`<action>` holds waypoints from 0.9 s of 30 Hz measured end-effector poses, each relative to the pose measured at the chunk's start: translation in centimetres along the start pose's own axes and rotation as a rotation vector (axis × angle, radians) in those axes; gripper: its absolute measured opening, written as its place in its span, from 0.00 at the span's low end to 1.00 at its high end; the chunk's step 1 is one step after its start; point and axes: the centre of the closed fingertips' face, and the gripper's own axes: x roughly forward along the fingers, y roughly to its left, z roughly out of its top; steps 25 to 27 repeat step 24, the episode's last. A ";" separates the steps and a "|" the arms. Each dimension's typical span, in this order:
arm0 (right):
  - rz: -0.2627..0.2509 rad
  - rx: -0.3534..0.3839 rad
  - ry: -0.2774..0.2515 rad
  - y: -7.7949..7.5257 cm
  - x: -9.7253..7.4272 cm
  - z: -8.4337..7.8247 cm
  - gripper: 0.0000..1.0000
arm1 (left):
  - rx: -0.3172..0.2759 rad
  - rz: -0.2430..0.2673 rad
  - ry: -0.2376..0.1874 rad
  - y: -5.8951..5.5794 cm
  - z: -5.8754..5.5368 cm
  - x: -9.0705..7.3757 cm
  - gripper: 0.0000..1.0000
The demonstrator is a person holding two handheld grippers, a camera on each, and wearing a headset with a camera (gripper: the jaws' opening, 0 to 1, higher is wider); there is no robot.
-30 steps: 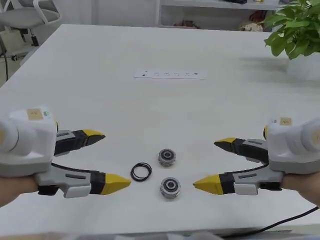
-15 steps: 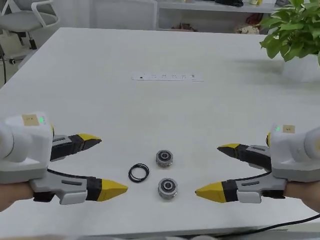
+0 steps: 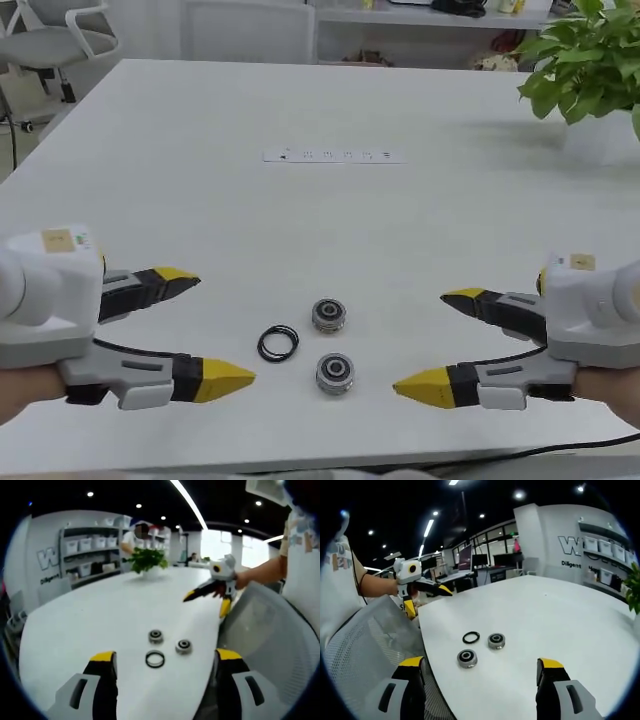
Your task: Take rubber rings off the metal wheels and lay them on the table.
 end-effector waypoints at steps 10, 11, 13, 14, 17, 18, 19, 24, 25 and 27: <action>-0.012 -0.005 -0.005 0.2 -0.5 0.1 0.92 | 0.005 0.000 -0.009 -0.1 0.4 -0.1 0.81; -0.014 -0.004 -0.006 0.2 -0.6 0.1 0.92 | 0.007 0.000 -0.010 -0.1 0.4 -0.1 0.81; -0.017 -0.004 -0.006 0.1 -0.6 0.1 0.92 | 0.009 -0.001 -0.012 -0.1 0.5 -0.1 0.81; -0.018 -0.003 -0.007 0.1 -0.6 0.1 0.92 | 0.009 -0.002 -0.014 -0.1 0.6 -0.1 0.81; -0.020 -0.002 -0.009 0.1 -0.7 0.1 0.92 | 0.008 -0.002 -0.015 0.0 0.6 -0.1 0.81; -0.021 -0.002 -0.009 0.0 -0.6 0.2 0.92 | 0.008 -0.002 -0.015 0.0 0.6 -0.1 0.81; -0.022 -0.003 -0.010 0.0 -0.6 0.2 0.92 | 0.008 -0.002 -0.015 0.1 0.6 -0.1 0.81; -0.024 -0.003 -0.011 -0.1 -0.6 0.3 0.92 | 0.011 -0.005 -0.014 0.2 0.6 -0.1 0.81; -0.024 -0.003 -0.011 -0.1 -0.6 0.3 0.92 | 0.011 -0.005 -0.014 0.2 0.6 -0.1 0.81; -0.024 -0.003 -0.011 -0.1 -0.6 0.3 0.92 | 0.011 -0.005 -0.014 0.2 0.6 -0.1 0.81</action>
